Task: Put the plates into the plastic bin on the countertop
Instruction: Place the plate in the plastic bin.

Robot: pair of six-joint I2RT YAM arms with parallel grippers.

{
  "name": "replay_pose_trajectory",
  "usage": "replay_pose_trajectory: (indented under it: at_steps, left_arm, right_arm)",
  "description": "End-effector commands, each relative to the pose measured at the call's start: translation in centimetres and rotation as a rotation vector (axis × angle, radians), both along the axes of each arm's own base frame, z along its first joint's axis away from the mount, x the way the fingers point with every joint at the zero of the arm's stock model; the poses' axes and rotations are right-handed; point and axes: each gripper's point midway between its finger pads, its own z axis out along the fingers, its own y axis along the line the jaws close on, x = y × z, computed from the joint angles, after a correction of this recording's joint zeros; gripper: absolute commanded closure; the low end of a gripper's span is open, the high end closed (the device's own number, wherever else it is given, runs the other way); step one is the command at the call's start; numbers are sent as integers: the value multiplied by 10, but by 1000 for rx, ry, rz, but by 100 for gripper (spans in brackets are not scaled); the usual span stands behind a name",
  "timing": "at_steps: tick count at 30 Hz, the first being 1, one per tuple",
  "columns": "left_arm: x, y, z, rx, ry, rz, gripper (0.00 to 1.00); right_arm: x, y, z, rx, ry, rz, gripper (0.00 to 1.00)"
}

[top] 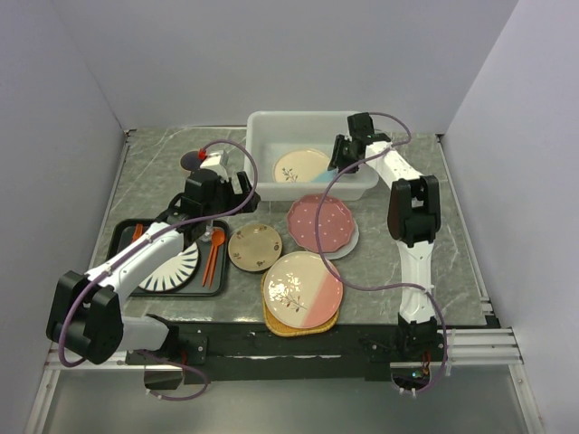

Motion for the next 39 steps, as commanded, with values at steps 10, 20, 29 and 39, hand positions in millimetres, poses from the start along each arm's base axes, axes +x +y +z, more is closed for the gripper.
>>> replay_pose_trajectory:
  at_steps: [10,20,29,39]
  left_arm:
    - [3,-6,6,-38,-20,-17,1]
    - [4,-7,4,-31,-19,-20,1]
    - [5,-9,5,-33,-16,-32,1]
    - [7,-23,-1,-73,-3,-86,1]
  right_arm:
    - [7,9,121,-57,-323,14,11]
    - [-13,29,201,67,-524,64,0]
    - [-23,33,219,77,-553,83,0]
    - [-65,29,225,107,-550,98,0]
